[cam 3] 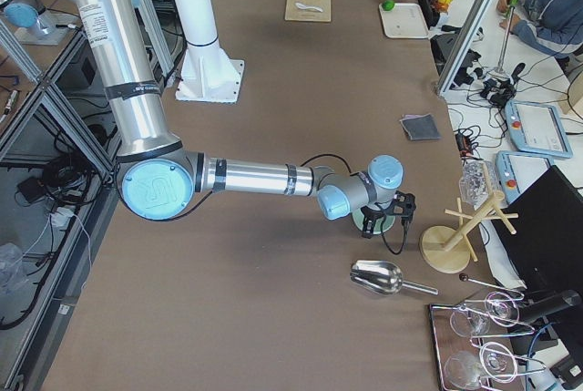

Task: Place spoon in bowl
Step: 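Reach the right gripper to the rim of the pale green bowl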

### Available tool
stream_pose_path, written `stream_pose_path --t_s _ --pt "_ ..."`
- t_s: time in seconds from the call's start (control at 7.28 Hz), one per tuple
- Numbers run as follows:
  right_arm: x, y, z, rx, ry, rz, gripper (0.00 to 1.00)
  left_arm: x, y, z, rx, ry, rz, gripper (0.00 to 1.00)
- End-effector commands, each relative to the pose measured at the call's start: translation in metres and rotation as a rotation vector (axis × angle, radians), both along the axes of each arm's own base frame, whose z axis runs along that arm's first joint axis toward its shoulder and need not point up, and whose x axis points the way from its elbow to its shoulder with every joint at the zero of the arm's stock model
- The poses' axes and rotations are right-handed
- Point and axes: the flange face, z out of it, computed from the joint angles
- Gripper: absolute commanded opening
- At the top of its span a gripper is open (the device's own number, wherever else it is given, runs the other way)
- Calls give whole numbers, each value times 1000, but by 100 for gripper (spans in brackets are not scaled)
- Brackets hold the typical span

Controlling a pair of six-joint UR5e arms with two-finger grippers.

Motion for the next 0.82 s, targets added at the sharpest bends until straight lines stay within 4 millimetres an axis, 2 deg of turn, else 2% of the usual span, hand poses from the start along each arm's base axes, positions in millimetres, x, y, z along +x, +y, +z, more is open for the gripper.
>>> stream_pose_path --t_s 0.0,0.41,0.55,0.69 --pt "-10 0 3 -8 2 -14 71 -1 0 -1 1 1 -4 97" --pt "-16 2 9 -13 21 -20 68 0 0 -2 0 1 -3 97" --pt "-17 3 13 -19 24 -21 60 0 0 -2 1 1 -3 97" --pt "-17 3 16 -26 26 -20 43 0 0 -2 1 1 -3 97"
